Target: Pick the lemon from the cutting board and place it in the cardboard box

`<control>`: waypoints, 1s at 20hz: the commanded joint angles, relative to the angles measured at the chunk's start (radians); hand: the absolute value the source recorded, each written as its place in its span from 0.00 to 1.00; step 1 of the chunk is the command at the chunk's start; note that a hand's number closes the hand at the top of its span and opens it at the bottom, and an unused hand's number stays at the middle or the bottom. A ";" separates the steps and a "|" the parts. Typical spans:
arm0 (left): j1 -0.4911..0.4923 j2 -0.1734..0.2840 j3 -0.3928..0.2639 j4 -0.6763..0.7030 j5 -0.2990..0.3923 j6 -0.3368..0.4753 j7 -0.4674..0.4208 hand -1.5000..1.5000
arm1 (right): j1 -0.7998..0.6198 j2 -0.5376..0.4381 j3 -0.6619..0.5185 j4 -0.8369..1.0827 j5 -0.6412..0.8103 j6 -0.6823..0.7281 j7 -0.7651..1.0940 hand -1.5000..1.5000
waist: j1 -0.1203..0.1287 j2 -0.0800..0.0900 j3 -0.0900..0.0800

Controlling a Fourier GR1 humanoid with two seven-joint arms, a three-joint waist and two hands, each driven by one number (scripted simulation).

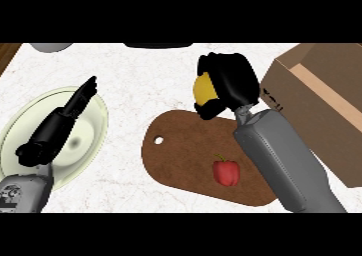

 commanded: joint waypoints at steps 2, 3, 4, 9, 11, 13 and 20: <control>-0.007 -0.007 0.005 -0.006 0.008 -0.002 0.023 0.50 | -0.011 -0.014 -0.143 -0.124 0.005 -0.058 0.158 1.00 | -0.009 -0.001 0.001; 0.005 0.000 0.005 0.012 -0.016 0.007 -0.005 0.50 | 0.038 -0.010 -0.151 -0.144 0.018 -0.087 0.189 1.00 | -0.012 0.000 0.000; 0.029 -0.027 -0.019 -0.015 -0.033 0.030 -0.007 0.50 | -0.027 -0.014 -0.208 -0.166 -0.020 -0.035 0.224 1.00 | -0.005 -0.001 0.000; -0.006 -0.005 0.019 0.027 0.005 -0.017 -0.024 0.50 | -0.089 -0.122 -0.364 -0.086 -0.047 -0.039 0.222 1.00 | 0.008 0.007 0.000; -0.009 -0.010 0.014 0.029 -0.019 -0.002 -0.039 0.50 | -0.063 -0.157 -0.407 -0.104 -0.056 -0.067 0.218 1.00 | 0.004 0.006 0.000; -0.040 -0.008 0.018 0.030 -0.008 -0.018 0.002 0.50 | -0.075 -0.198 -0.457 0.000 -0.067 -0.115 0.157 1.00 | 0.011 0.009 0.000; -0.001 -0.012 0.021 -0.015 -0.013 -0.023 0.001 0.50 | -0.041 -0.371 -0.503 0.121 -0.106 0.054 0.049 1.00 | 0.012 0.007 0.000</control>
